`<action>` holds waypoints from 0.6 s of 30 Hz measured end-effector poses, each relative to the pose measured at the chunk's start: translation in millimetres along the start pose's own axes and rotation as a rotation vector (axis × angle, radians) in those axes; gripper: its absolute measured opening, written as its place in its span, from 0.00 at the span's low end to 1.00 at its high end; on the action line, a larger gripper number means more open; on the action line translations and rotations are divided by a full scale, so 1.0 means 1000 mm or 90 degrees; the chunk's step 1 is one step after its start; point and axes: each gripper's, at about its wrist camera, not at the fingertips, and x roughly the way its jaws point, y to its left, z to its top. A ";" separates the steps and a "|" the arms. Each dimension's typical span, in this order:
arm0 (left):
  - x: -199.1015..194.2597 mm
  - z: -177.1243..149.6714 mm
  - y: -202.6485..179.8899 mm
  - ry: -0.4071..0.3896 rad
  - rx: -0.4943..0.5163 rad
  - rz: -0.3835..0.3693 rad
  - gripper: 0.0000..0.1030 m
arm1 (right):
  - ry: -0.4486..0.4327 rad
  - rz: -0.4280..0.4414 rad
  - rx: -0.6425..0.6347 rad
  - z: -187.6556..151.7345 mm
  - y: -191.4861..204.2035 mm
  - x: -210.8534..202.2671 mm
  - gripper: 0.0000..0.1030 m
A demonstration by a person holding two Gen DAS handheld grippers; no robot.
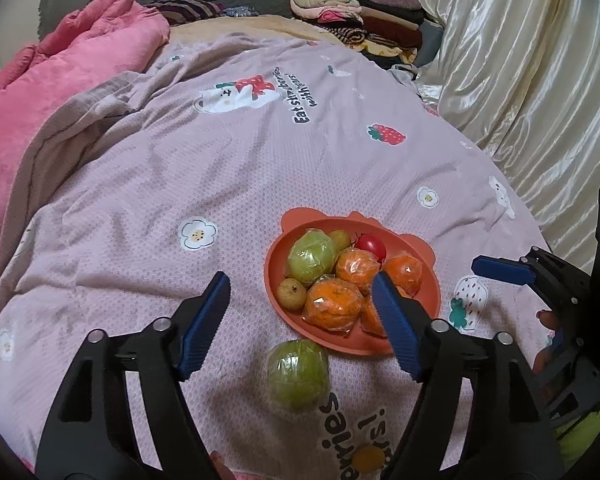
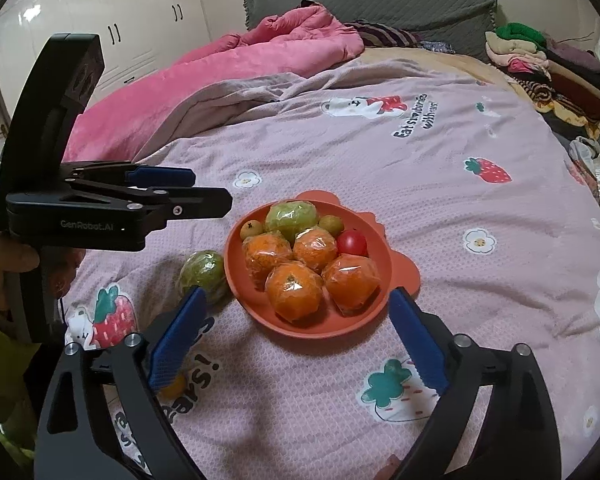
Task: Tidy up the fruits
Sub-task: 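Open both tools and withdraw them from the plate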
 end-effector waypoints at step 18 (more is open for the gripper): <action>-0.022 -0.009 -0.004 -0.016 0.000 0.025 0.85 | -0.012 -0.009 -0.011 -0.011 0.013 -0.021 0.92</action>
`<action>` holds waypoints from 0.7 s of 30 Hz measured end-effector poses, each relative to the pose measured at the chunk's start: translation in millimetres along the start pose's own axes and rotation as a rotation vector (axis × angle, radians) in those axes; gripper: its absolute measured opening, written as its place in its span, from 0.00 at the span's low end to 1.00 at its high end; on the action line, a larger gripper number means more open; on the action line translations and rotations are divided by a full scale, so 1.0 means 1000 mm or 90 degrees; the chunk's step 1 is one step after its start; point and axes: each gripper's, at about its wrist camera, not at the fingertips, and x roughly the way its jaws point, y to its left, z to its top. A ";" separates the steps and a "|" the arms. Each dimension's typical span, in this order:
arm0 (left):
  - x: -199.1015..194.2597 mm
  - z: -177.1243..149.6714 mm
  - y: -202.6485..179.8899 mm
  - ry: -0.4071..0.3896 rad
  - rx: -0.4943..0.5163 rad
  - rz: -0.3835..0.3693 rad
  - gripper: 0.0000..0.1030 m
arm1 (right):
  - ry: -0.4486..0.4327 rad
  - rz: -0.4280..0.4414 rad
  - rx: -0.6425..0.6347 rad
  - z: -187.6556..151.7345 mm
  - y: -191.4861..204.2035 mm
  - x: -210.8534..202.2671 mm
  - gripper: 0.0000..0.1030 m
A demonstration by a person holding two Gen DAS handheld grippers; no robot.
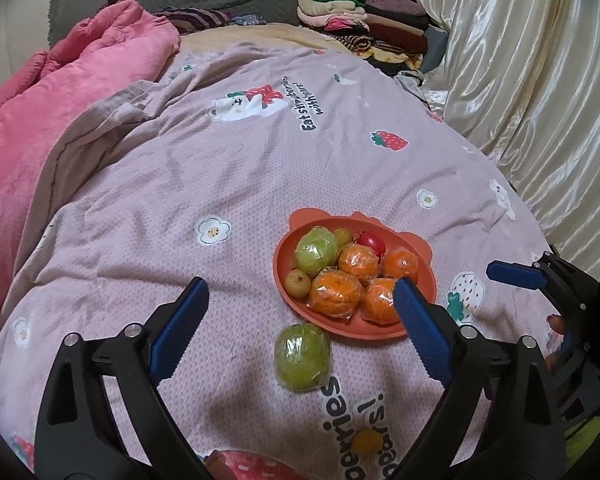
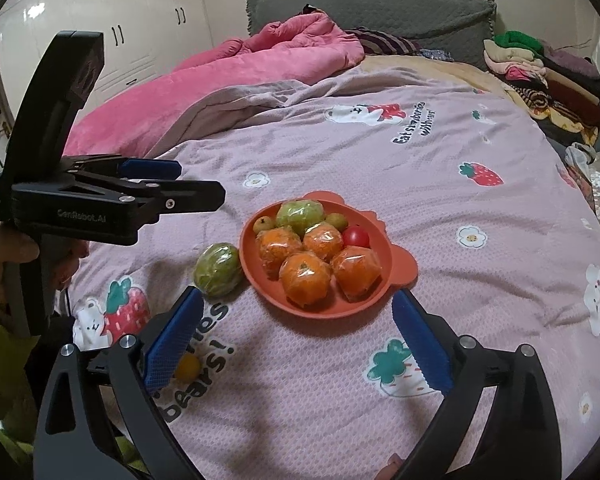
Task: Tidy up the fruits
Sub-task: 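Open both tools and withdraw them from the plate, then move right tool toward the brown fruit while left tool approaches the wrapped guava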
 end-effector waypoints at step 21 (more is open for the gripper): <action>-0.010 -0.033 0.004 0.016 -0.012 0.018 0.90 | 0.028 0.032 -0.023 -0.036 0.033 -0.005 0.93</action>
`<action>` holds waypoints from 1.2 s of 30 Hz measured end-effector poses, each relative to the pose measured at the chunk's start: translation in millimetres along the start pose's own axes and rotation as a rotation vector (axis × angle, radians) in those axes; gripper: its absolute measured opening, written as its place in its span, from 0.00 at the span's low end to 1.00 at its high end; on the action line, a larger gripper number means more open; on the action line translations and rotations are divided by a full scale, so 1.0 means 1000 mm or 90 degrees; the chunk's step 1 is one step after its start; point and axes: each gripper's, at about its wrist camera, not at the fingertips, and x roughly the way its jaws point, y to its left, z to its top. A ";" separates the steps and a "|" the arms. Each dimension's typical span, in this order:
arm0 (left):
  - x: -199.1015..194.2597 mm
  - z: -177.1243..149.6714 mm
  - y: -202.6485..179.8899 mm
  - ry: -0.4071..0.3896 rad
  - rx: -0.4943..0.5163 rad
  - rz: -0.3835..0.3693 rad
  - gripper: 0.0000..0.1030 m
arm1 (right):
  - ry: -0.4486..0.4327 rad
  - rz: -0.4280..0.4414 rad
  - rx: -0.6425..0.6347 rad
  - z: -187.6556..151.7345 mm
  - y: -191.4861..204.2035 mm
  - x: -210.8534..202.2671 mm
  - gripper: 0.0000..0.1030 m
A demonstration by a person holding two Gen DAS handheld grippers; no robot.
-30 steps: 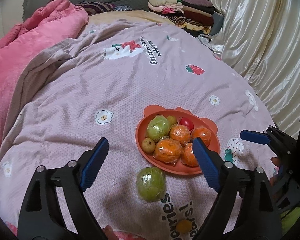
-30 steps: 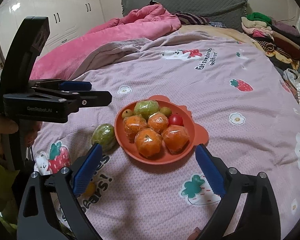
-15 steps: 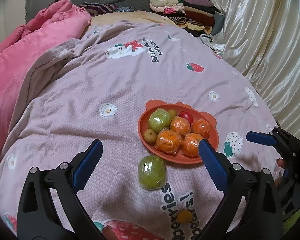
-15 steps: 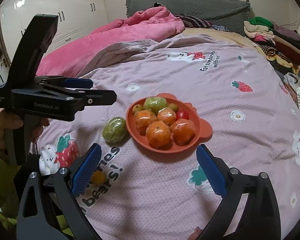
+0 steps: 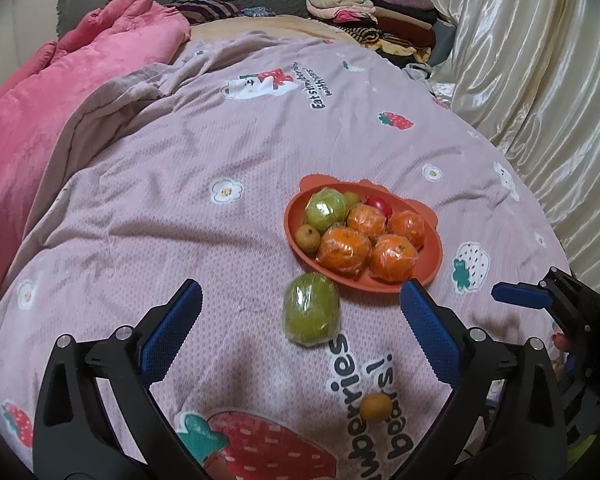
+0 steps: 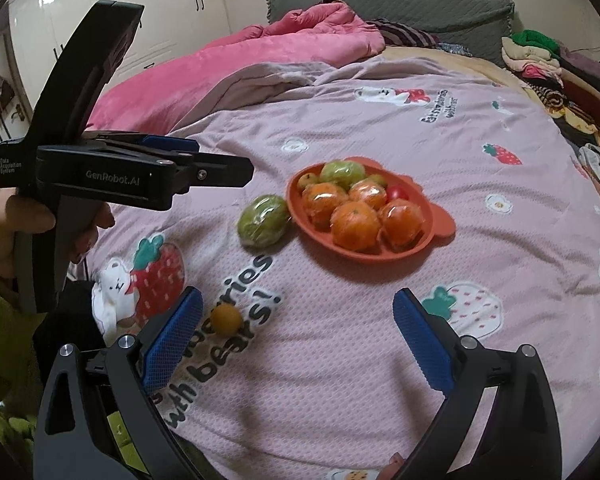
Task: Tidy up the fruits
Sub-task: 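Move right tool toward the brown fruit while left tool approaches the wrapped guava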
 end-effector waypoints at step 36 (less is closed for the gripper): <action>0.023 -0.031 0.016 0.044 -0.030 0.006 0.76 | 0.071 0.084 -0.042 -0.028 0.046 0.056 0.41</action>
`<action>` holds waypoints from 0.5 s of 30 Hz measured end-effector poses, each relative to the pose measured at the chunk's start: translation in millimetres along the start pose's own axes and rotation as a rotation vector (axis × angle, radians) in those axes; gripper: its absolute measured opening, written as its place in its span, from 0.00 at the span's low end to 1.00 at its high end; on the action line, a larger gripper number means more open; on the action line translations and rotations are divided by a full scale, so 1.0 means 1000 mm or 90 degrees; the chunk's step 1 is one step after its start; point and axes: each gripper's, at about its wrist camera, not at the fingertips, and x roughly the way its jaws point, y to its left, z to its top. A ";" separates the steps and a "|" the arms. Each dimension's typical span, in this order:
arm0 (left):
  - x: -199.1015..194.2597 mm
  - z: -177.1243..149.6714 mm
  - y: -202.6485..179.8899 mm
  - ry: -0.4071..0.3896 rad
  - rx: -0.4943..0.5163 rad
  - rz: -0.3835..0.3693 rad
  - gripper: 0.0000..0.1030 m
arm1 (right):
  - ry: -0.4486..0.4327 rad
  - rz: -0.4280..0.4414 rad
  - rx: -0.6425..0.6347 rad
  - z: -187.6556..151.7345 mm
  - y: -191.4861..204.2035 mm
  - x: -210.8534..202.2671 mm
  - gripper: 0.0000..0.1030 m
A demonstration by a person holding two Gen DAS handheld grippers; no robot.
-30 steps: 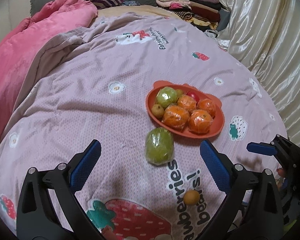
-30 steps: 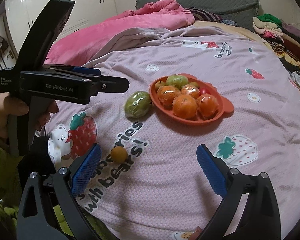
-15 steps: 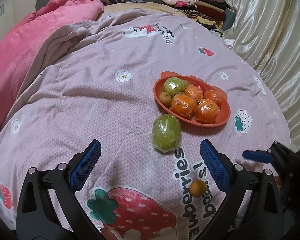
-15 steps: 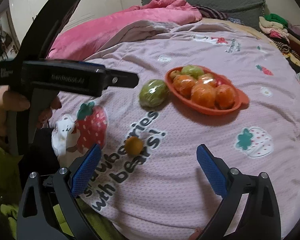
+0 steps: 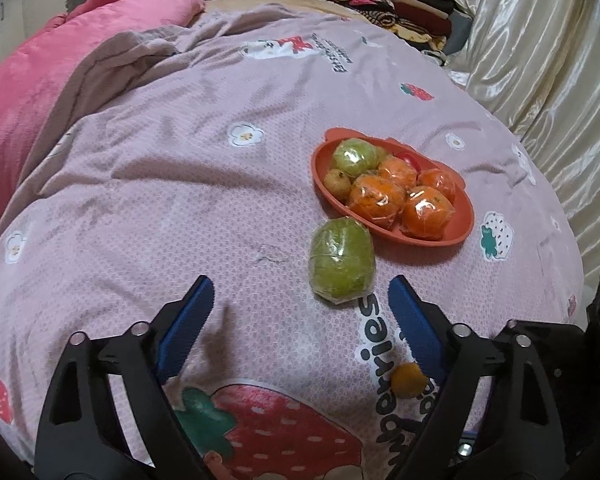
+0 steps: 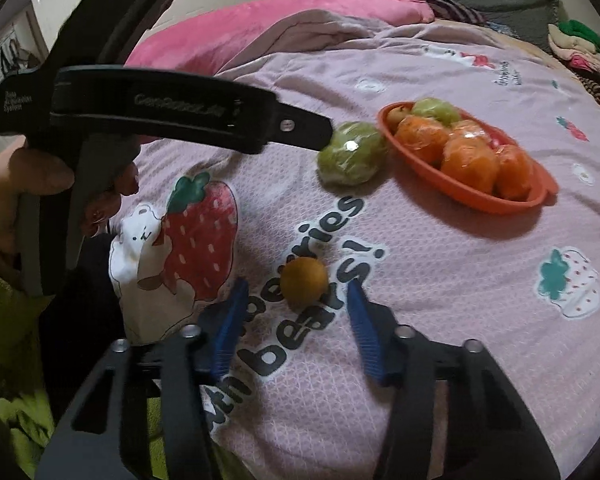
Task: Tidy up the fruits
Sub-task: 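Move right tool toward the brown fruit while left tool approaches the wrapped guava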
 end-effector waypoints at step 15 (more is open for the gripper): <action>0.037 0.006 -0.014 0.036 0.024 -0.030 0.50 | -0.009 0.010 0.021 -0.004 -0.016 -0.004 0.24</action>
